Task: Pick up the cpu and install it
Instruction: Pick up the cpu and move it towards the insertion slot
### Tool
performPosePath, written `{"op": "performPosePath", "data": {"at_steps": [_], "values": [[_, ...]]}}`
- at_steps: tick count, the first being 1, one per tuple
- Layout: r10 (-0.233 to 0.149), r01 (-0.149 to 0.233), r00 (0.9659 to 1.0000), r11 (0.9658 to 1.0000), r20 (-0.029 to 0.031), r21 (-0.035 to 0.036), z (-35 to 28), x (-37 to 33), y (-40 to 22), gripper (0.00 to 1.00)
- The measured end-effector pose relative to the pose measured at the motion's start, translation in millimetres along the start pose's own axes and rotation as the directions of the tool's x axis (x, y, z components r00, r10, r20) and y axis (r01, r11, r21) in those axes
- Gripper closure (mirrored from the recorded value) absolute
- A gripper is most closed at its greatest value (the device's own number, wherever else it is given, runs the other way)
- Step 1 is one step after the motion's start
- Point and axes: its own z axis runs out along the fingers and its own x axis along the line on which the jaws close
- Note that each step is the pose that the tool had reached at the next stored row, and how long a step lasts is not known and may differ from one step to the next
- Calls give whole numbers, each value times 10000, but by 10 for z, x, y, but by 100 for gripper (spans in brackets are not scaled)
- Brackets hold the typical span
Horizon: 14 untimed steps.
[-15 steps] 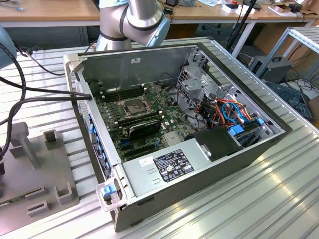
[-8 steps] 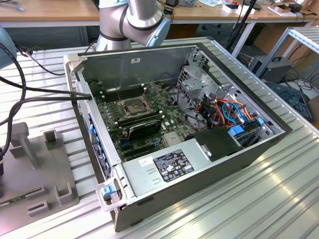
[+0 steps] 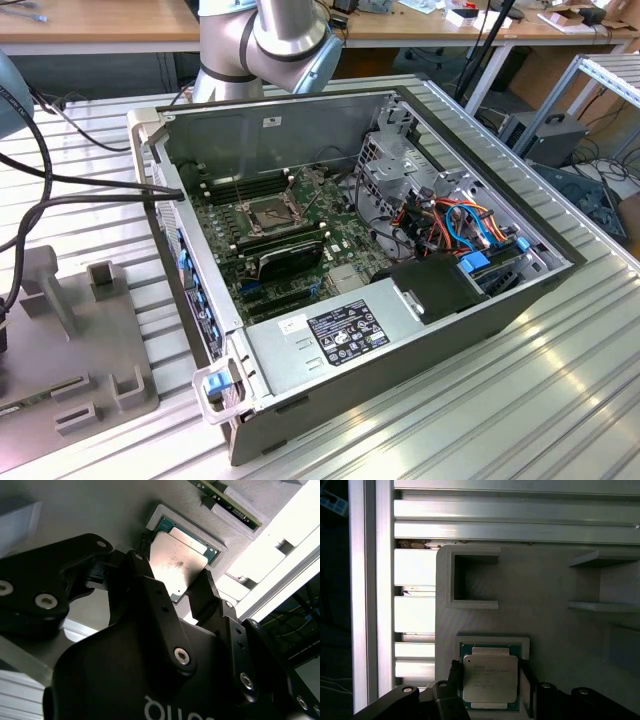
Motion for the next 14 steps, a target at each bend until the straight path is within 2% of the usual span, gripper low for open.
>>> {"op": "performPosePath", "data": {"at_steps": [2, 10, 13, 14], "values": [[0, 0, 10000, 10000, 6, -4, -8, -1, 0, 45], [0, 0, 10000, 10000, 1, 3, -130, 0, -4, 45], [0, 0, 10000, 10000, 0, 13, -193, 0, -6, 45], [0, 0, 10000, 10000, 0, 16, -231, 0, -7, 45]]}}
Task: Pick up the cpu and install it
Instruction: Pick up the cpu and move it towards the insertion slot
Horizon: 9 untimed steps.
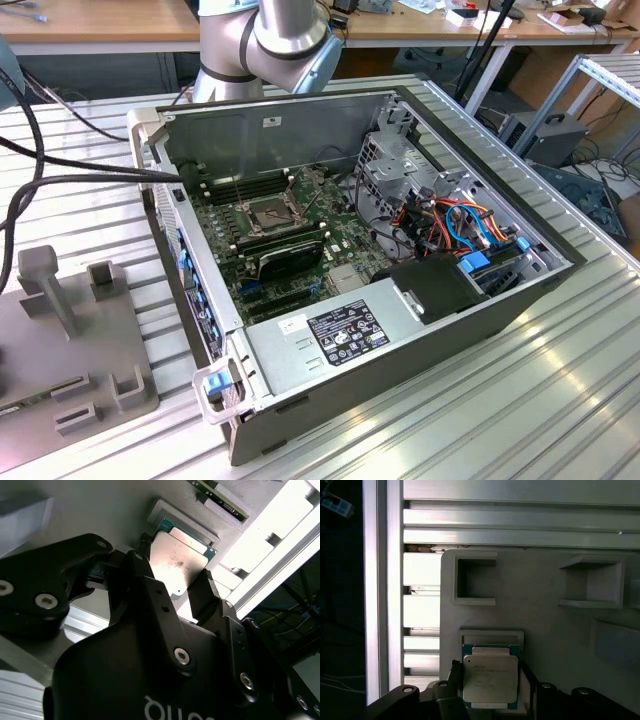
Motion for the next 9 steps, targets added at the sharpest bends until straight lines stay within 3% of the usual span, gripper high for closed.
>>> {"op": "performPosePath", "data": {"at_steps": [4, 9], "values": [[0, 0, 10000, 10000, 0, 16, -107, 0, -4, 45], [-1, 1, 10000, 10000, 0, 40, -307, 0, -11, 45]]}}
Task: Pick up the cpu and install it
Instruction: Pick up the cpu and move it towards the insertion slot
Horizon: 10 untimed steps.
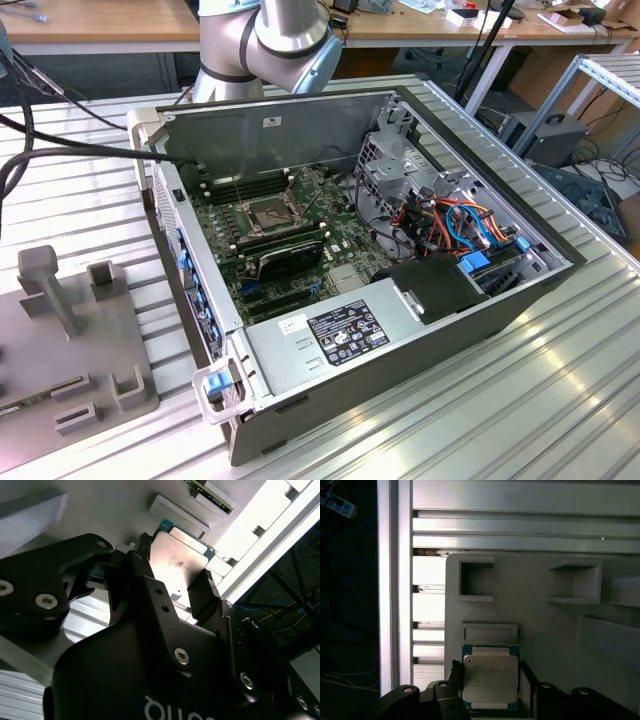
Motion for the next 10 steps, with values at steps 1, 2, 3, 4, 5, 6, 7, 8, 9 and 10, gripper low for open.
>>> {"op": "performPosePath", "data": {"at_steps": [1, 2, 3, 4, 5, 6, 7, 8, 9, 10], "values": [[0, 0, 10000, 10000, 0, 7, -75, 0, -3, 45], [0, 0, 10000, 10000, 0, 10, -109, 0, -4, 45], [0, 0, 10000, 10000, -1, 13, -145, 0, -5, 45], [0, 0, 10000, 10000, 0, 14, -203, 0, -8, 45], [1, -1, 10000, 10000, 0, 16, -236, 0, -9, 45], [0, 0, 10000, 10000, 0, 19, -278, 0, -10, 45], [0, 0, 10000, 10000, 0, 21, -316, 0, -12, 45], [0, 0, 10000, 10000, 0, 24, -340, 0, -13, 45], [0, 0, 10000, 10000, -1, 27, -390, 0, -15, 45], [1, -1, 10000, 10000, -1, 29, -427, 0, -16, 45]]}}
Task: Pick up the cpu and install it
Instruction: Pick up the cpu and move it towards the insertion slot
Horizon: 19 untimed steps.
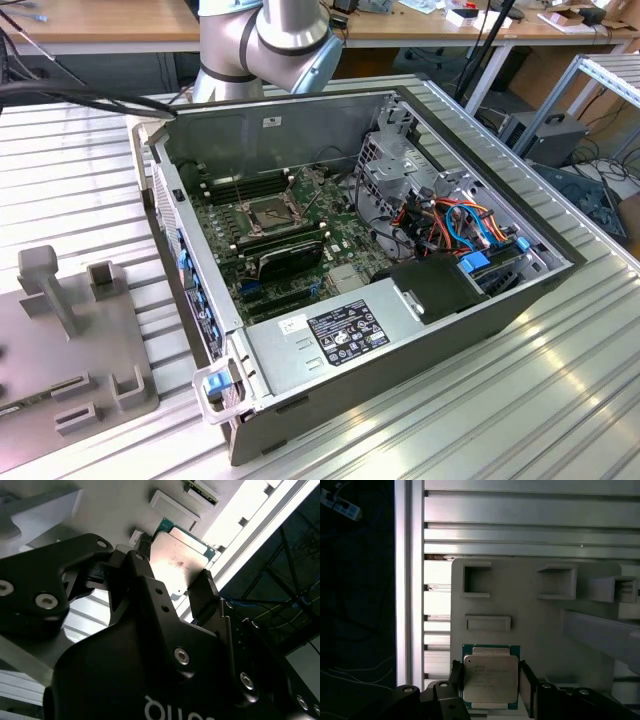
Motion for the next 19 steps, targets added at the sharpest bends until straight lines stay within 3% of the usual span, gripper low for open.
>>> {"op": "performPosePath", "data": {"at_steps": [6, 14, 19], "values": [[-1, 1, 10000, 10000, -1, 73, -115, 0, -4, 45], [0, 0, 10000, 10000, -4, 78, -134, 0, -5, 45], [0, 0, 10000, 10000, -1, 77, -212, 0, -8, 45]]}}
